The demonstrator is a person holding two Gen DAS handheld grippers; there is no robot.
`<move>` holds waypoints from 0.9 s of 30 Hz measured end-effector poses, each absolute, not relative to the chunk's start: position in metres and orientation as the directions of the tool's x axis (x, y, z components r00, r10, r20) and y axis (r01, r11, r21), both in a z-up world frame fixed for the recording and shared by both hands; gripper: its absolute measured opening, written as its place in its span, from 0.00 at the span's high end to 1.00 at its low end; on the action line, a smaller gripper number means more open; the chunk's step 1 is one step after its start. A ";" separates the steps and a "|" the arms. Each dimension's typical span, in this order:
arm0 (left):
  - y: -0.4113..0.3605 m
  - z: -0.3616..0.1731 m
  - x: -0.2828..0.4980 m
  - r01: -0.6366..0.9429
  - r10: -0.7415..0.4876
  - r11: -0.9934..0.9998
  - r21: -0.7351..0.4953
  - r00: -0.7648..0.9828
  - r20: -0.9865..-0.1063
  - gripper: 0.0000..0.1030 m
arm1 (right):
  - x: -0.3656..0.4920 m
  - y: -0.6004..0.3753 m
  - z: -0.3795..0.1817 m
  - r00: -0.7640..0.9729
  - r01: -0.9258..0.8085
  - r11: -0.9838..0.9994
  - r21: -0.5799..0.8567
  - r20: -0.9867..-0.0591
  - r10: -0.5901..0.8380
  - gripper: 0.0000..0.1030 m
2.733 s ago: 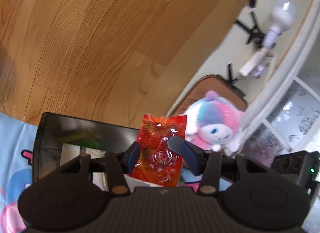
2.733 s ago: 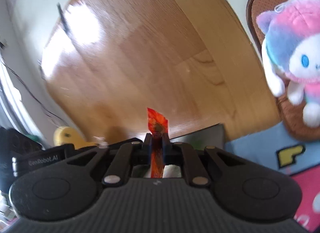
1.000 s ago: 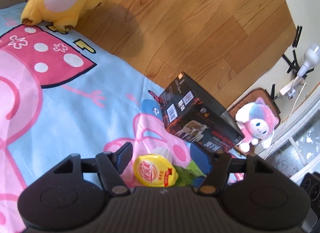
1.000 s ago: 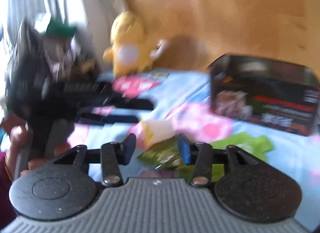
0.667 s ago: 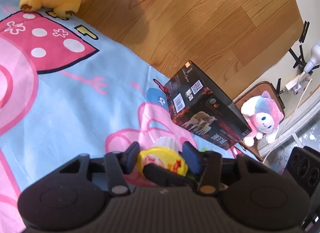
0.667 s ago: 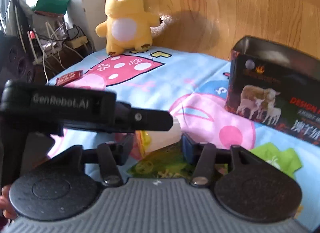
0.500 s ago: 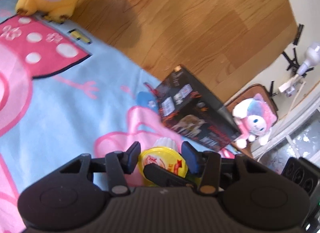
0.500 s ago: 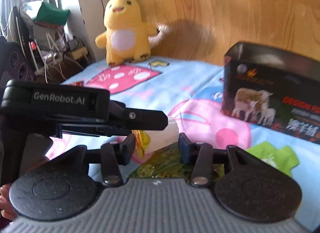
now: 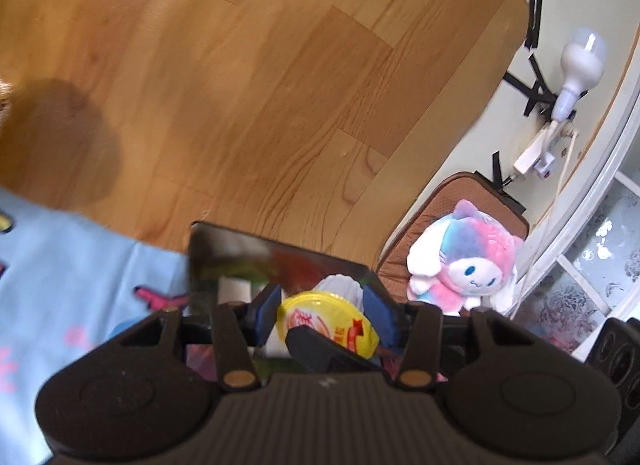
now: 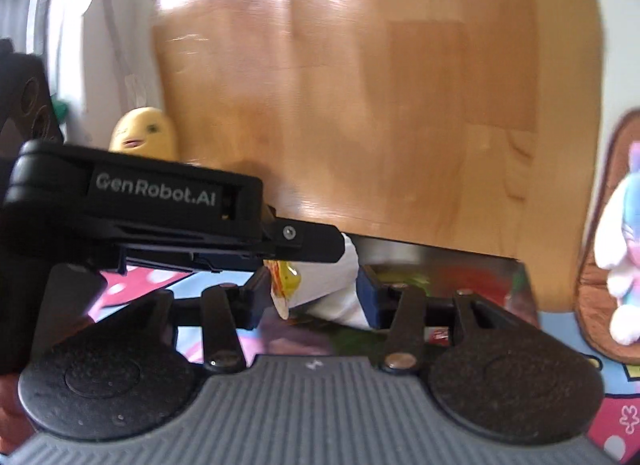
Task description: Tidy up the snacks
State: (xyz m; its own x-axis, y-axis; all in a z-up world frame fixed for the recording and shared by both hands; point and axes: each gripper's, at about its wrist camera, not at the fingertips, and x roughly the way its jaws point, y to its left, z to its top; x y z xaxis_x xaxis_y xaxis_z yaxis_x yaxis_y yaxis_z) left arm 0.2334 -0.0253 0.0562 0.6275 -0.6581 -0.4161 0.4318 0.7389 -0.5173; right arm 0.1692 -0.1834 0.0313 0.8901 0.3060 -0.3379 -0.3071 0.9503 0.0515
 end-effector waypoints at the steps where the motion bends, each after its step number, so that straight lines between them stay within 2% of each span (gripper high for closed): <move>1: -0.031 0.053 0.241 0.427 -0.658 0.738 -0.522 0.625 -0.420 0.54 | 0.176 -0.185 0.030 0.895 -0.291 0.956 0.045 -0.341 0.289 0.51; 5: -0.039 0.037 0.258 0.377 -0.630 0.761 -0.529 0.627 -0.458 0.53 | 0.199 -0.183 0.019 0.885 -0.281 0.959 0.031 -0.379 0.272 0.50; 7: -0.035 0.033 0.257 0.357 -0.612 0.773 -0.525 0.636 -0.469 0.49 | 0.201 -0.182 0.016 0.895 -0.260 0.965 0.031 -0.368 0.252 0.46; 10: -0.024 0.034 0.248 0.356 -0.605 0.776 -0.520 0.652 -0.457 0.41 | 0.194 -0.186 0.017 0.908 -0.242 0.967 0.075 -0.333 0.253 0.39; 17: 0.004 0.049 0.206 0.382 -0.617 0.763 -0.522 0.673 -0.409 0.41 | 0.149 -0.201 0.017 0.917 -0.238 0.955 0.174 -0.285 0.280 0.40; 23: 0.033 0.034 0.153 0.403 -0.648 0.738 -0.542 0.649 -0.399 0.41 | 0.108 -0.217 -0.006 0.848 -0.293 0.900 0.323 -0.348 0.400 0.40; 27: 0.061 0.013 0.135 0.333 -0.643 0.729 -0.598 0.633 -0.432 0.41 | 0.095 -0.224 -0.021 0.814 -0.270 0.875 0.401 -0.391 0.430 0.40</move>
State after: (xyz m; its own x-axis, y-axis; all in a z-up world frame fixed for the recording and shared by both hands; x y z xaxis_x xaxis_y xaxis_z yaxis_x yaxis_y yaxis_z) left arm 0.1349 0.0613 0.0128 0.6332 -0.6425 -0.4315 0.3325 0.7293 -0.5980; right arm 0.0950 -0.2237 -0.0207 0.8138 0.4302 -0.3908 -0.2704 0.8754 0.4006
